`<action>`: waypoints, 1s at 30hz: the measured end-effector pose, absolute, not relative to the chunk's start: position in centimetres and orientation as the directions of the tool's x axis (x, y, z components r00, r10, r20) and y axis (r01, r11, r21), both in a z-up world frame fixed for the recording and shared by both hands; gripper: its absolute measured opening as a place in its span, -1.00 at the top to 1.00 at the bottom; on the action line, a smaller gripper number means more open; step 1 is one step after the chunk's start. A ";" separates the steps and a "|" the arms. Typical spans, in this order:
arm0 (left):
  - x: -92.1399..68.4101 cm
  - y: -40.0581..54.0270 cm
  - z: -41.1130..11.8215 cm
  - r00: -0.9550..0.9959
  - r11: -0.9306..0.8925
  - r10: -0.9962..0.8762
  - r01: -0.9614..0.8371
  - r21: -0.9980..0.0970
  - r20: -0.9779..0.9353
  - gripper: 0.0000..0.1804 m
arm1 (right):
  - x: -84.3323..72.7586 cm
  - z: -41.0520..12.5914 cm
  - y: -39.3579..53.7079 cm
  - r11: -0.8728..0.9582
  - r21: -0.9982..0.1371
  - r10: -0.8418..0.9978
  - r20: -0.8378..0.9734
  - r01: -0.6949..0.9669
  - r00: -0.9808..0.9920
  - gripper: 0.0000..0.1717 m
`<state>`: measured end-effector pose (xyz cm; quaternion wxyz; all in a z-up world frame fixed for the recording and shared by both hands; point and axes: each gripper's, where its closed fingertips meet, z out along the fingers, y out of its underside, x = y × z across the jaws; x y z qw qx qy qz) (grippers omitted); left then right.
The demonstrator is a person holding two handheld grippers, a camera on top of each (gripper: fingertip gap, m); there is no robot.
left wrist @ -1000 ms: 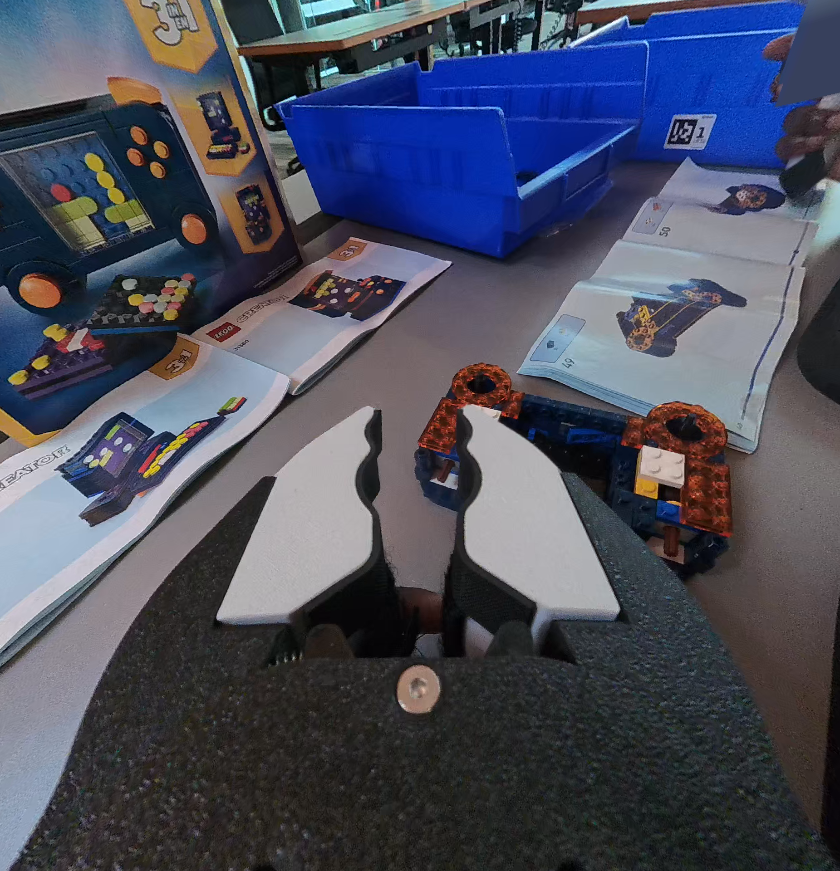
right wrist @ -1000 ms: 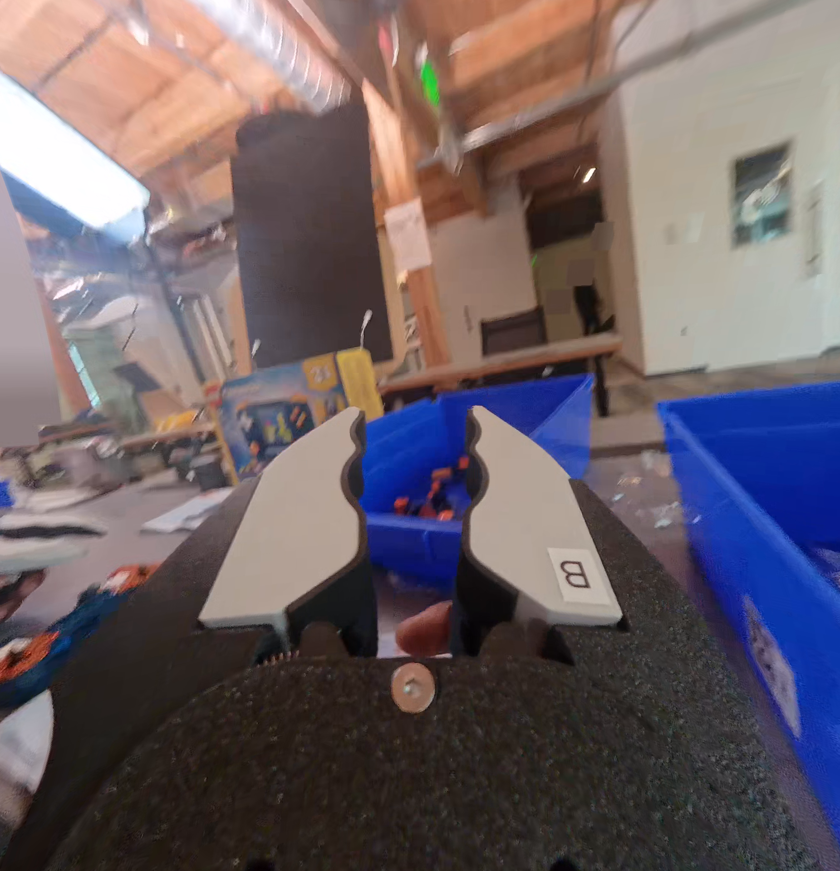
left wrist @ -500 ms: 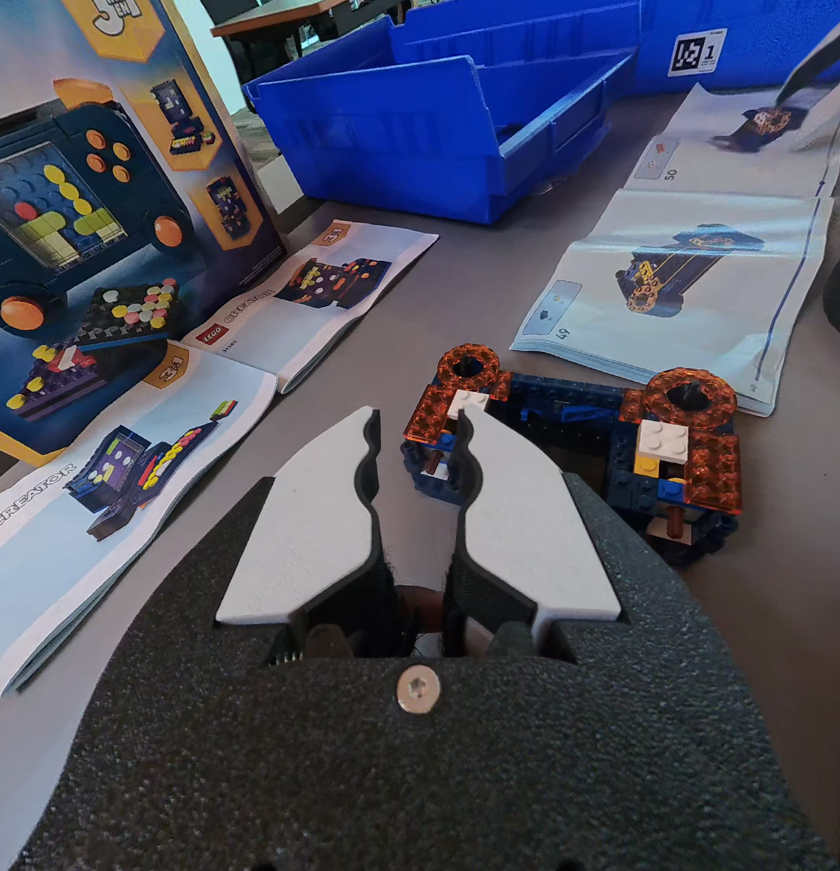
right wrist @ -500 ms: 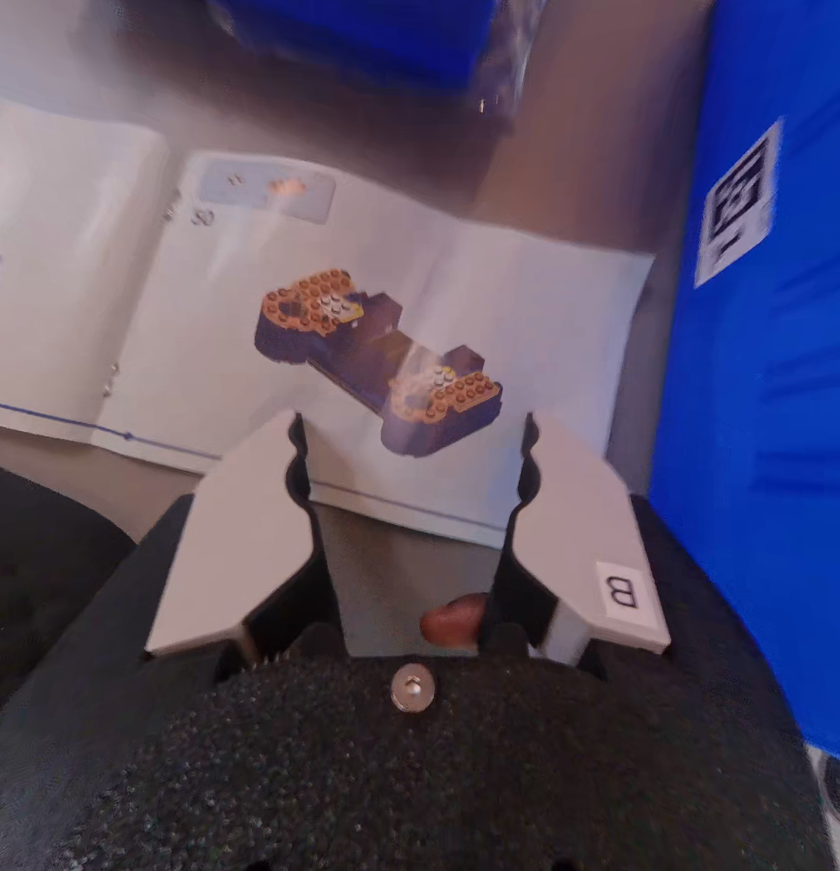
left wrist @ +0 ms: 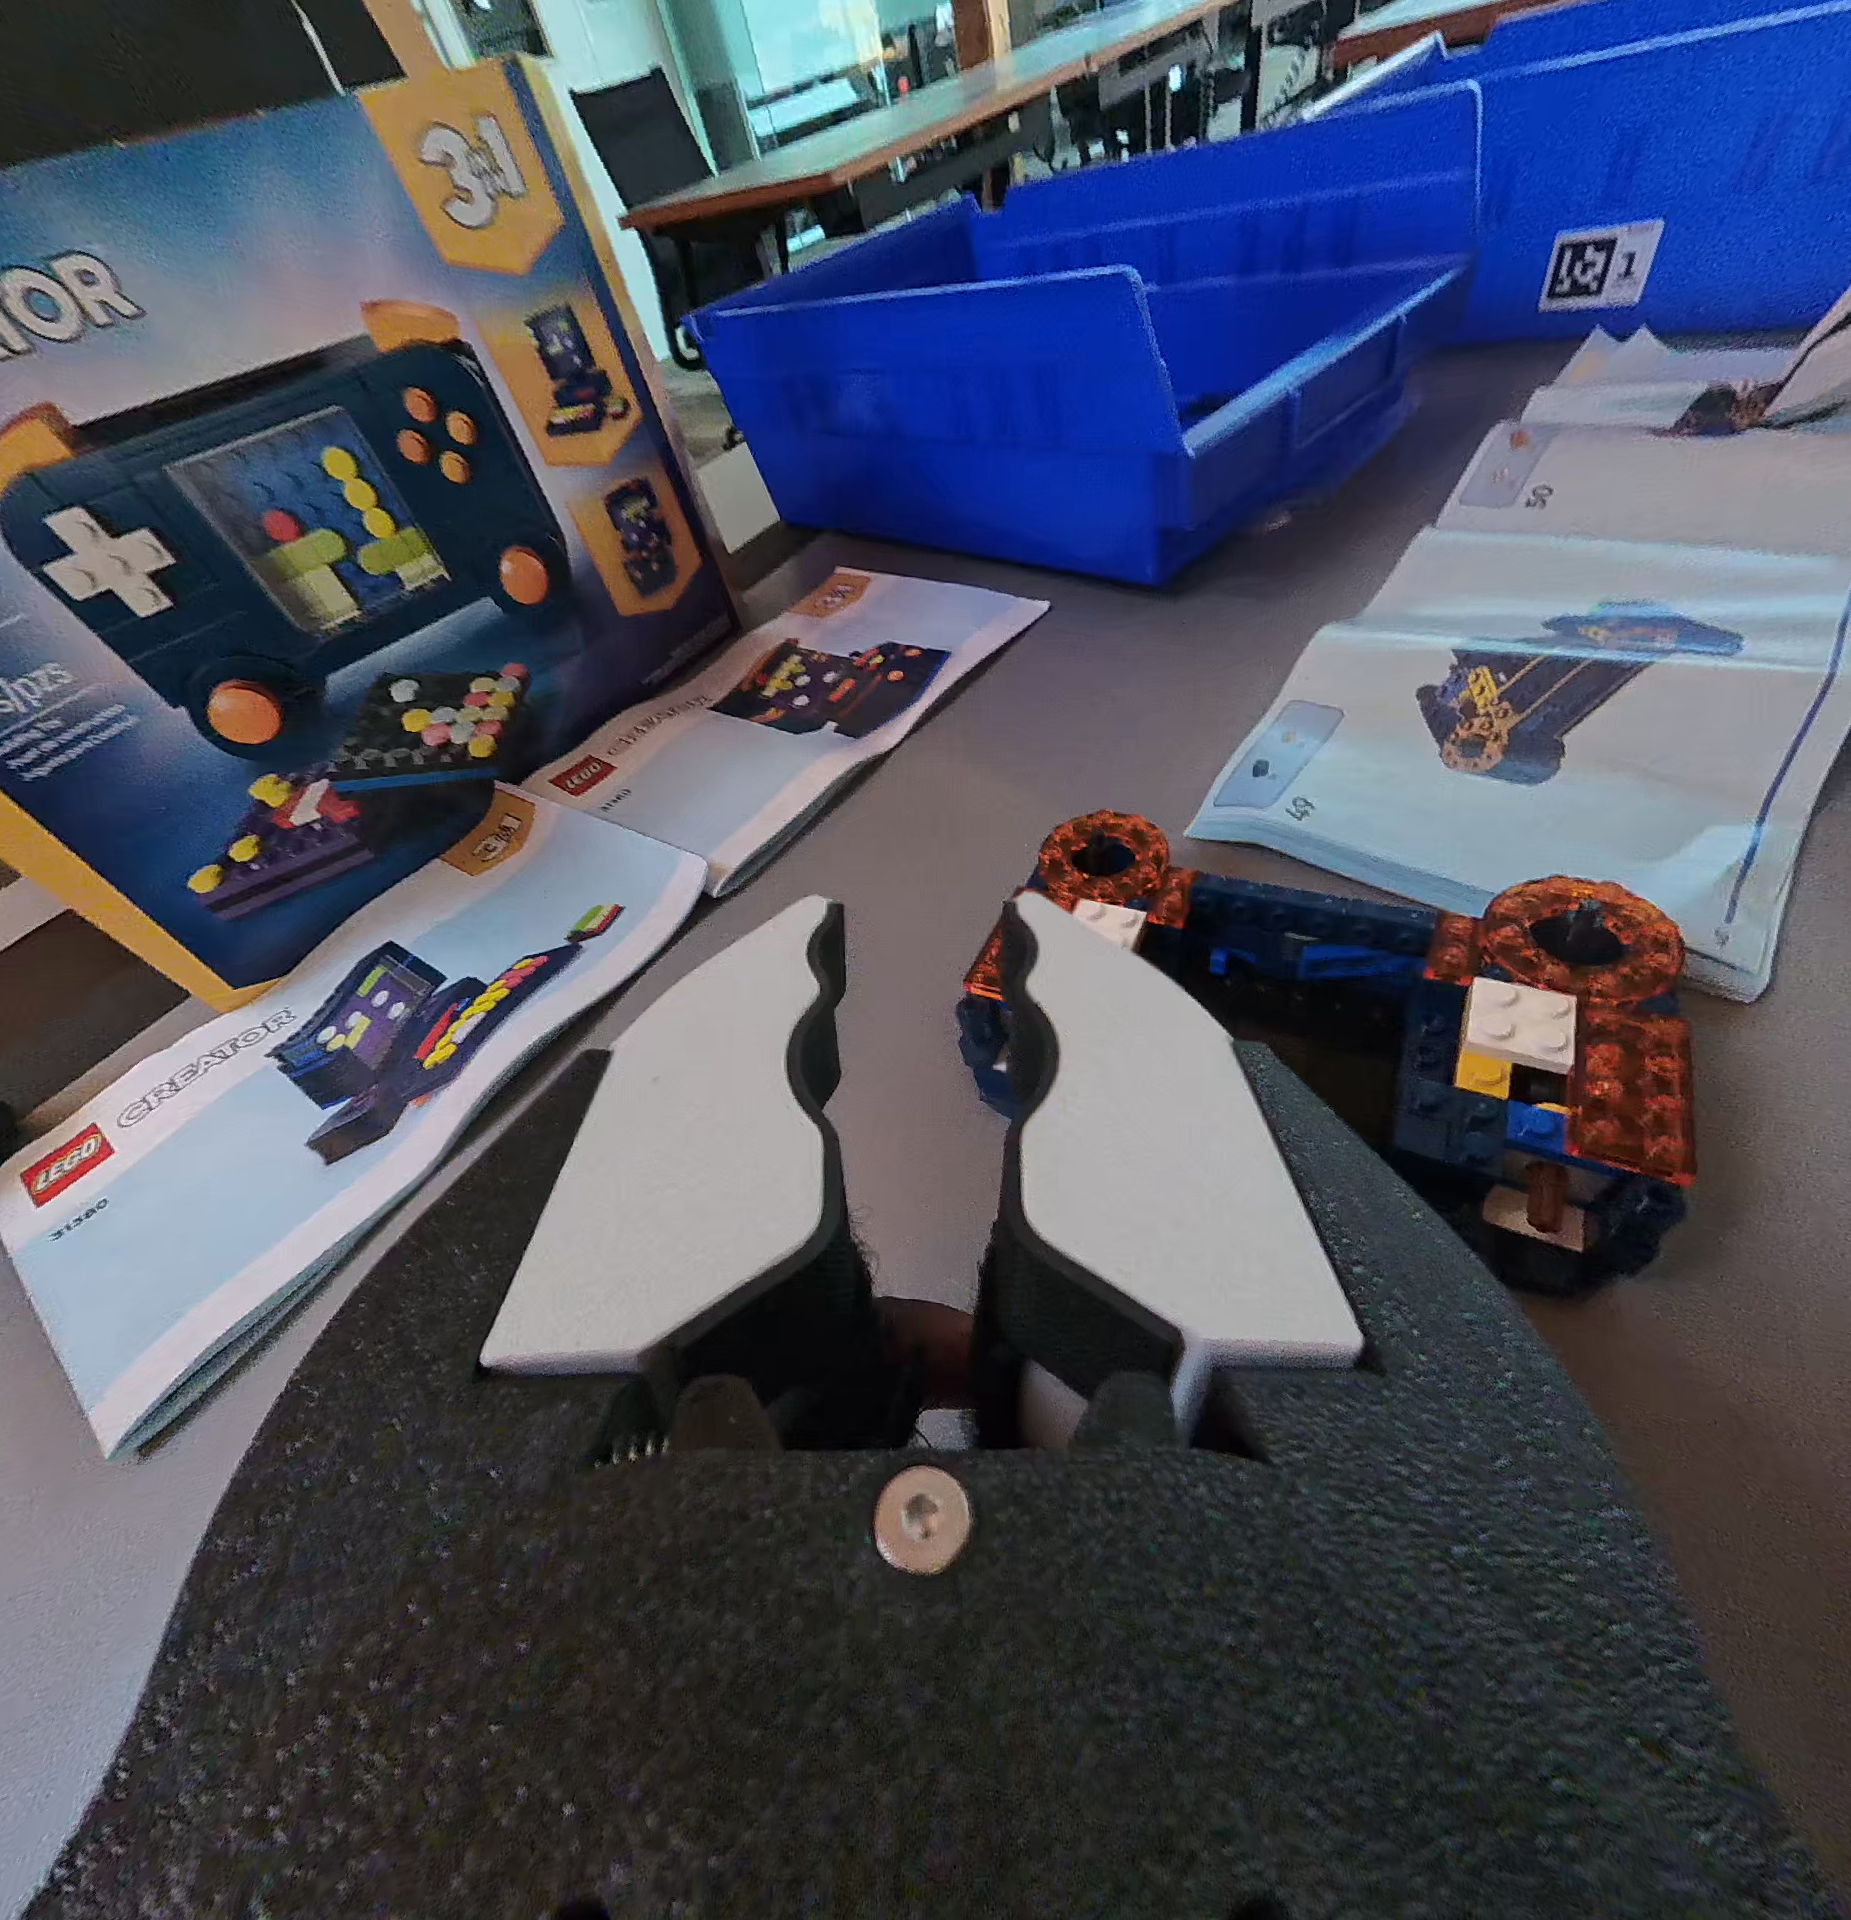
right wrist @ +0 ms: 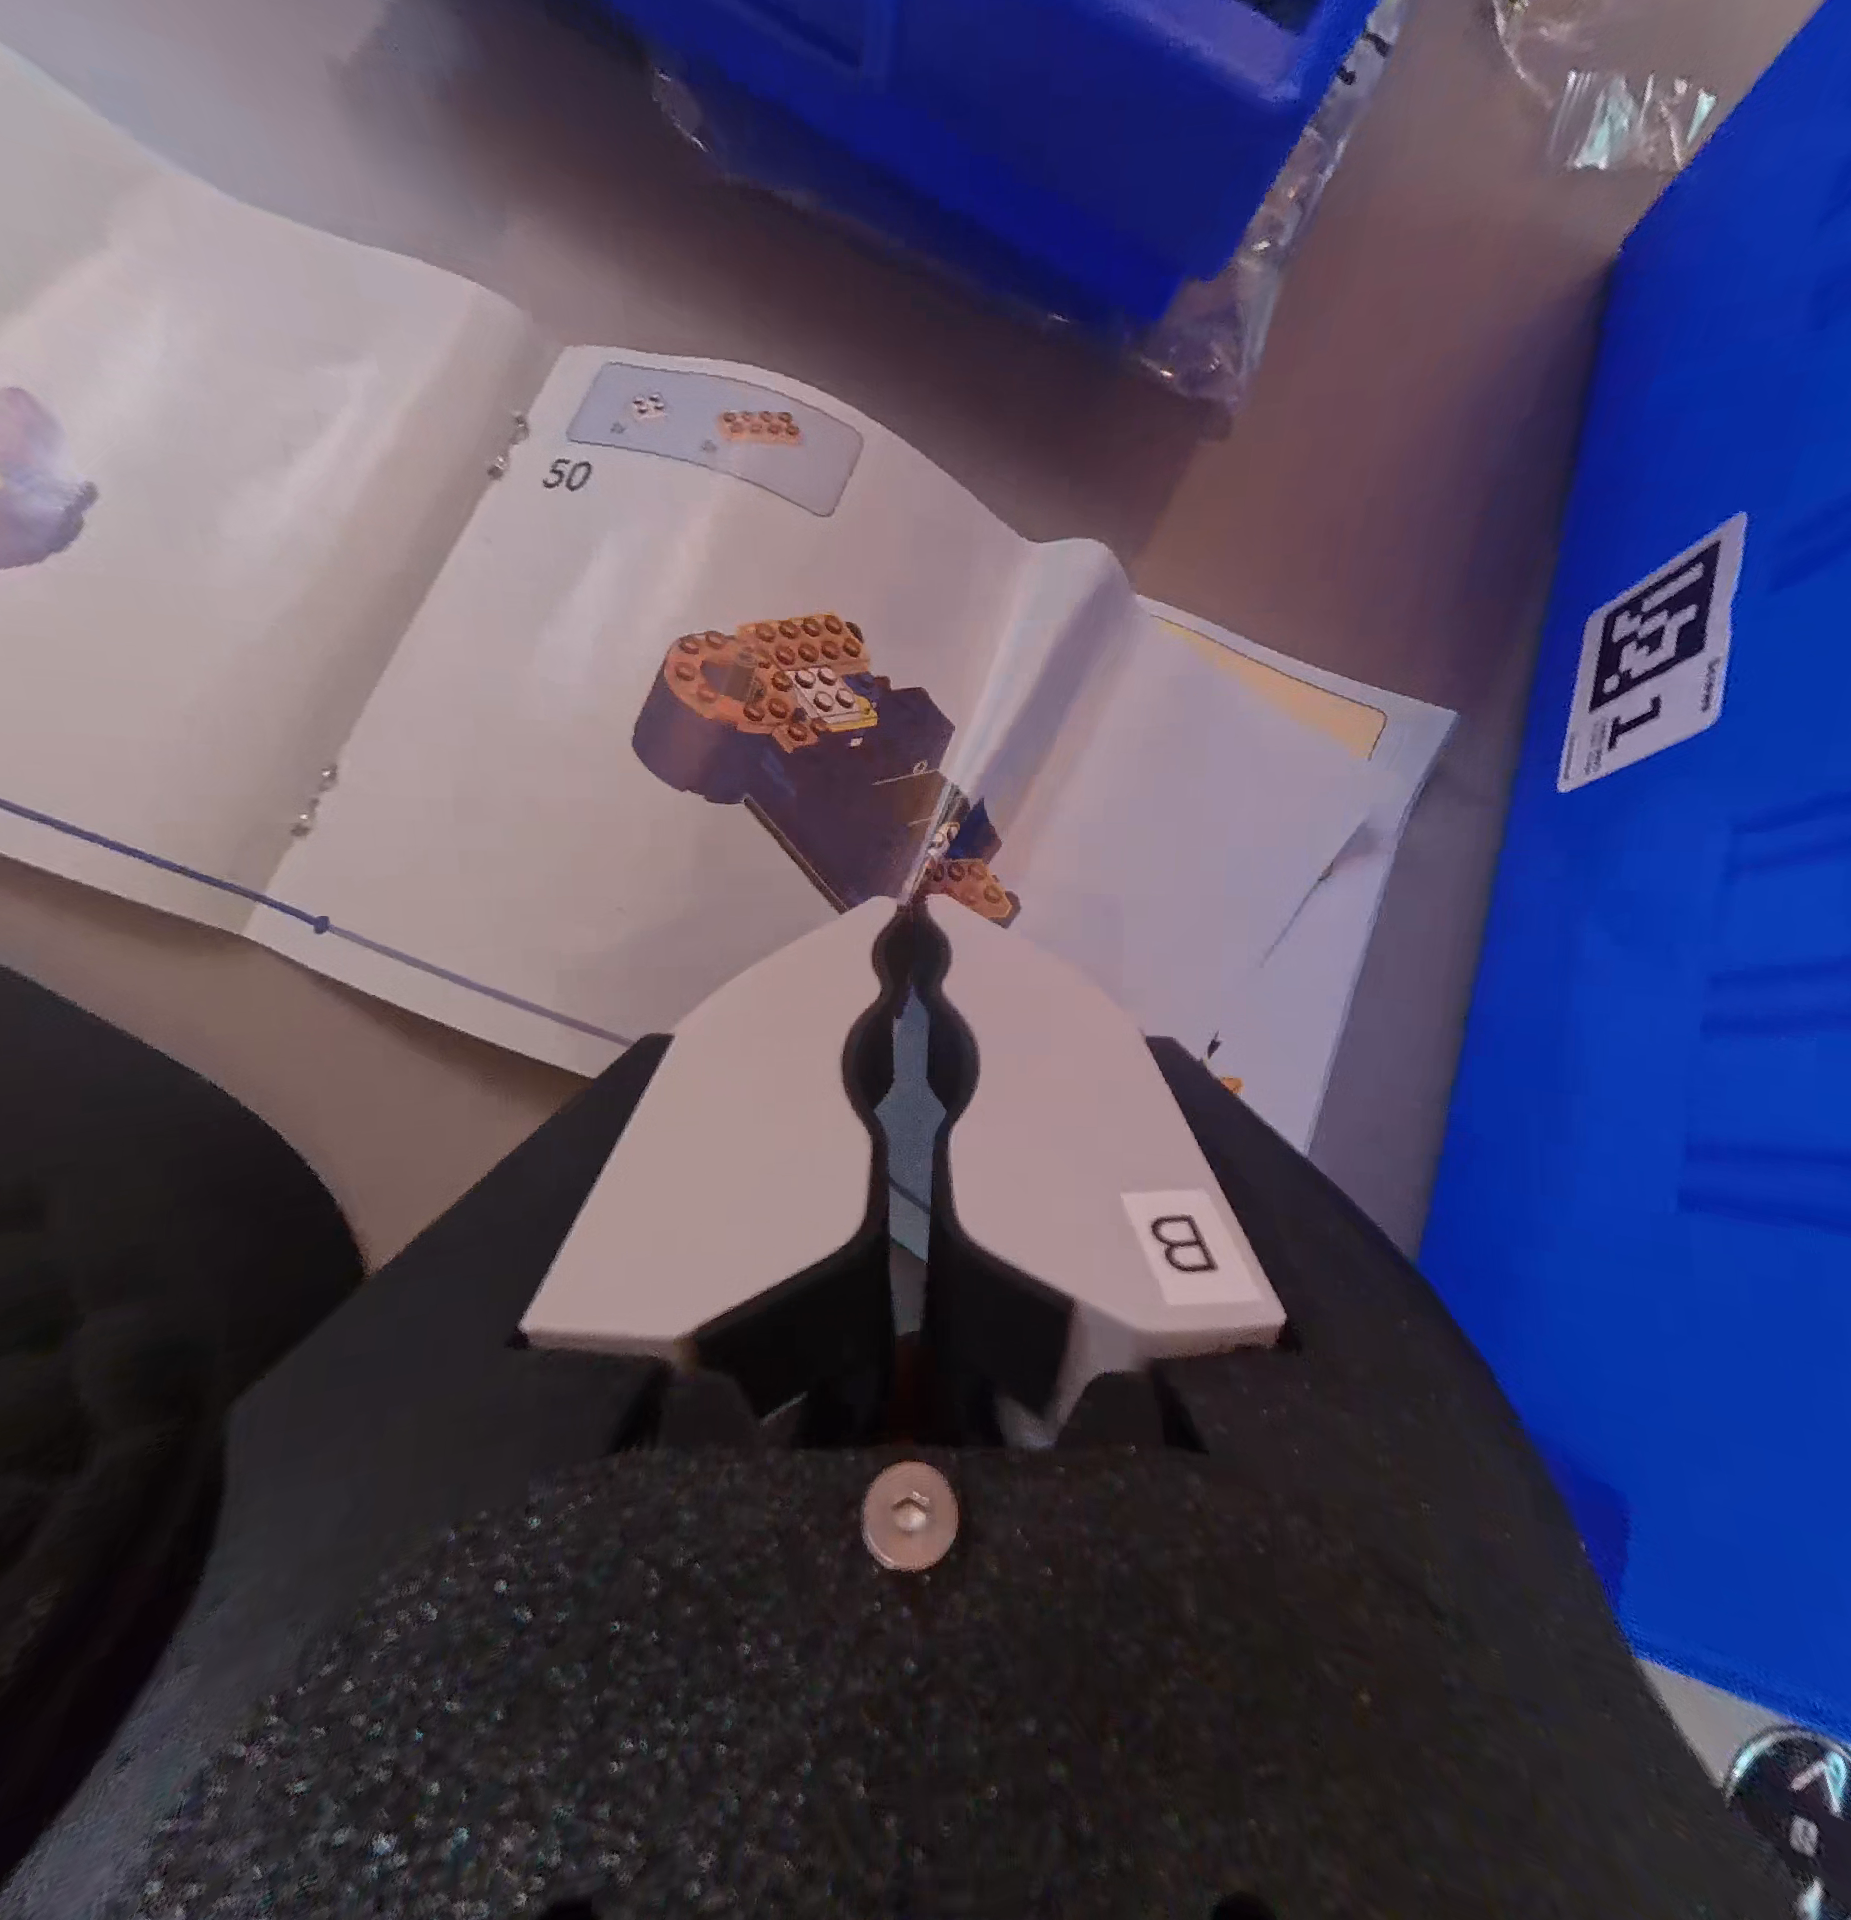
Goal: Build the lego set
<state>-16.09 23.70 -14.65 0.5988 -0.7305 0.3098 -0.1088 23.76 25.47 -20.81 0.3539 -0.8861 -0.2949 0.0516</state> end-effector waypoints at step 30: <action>7.5 23.9 -13.2 0.448 -0.723 -0.509 0.241 -0.648 0.735 0.47 | 8.6 -14.9 20.5 0.089 -0.666 0.772 0.516 0.741 0.371 0.99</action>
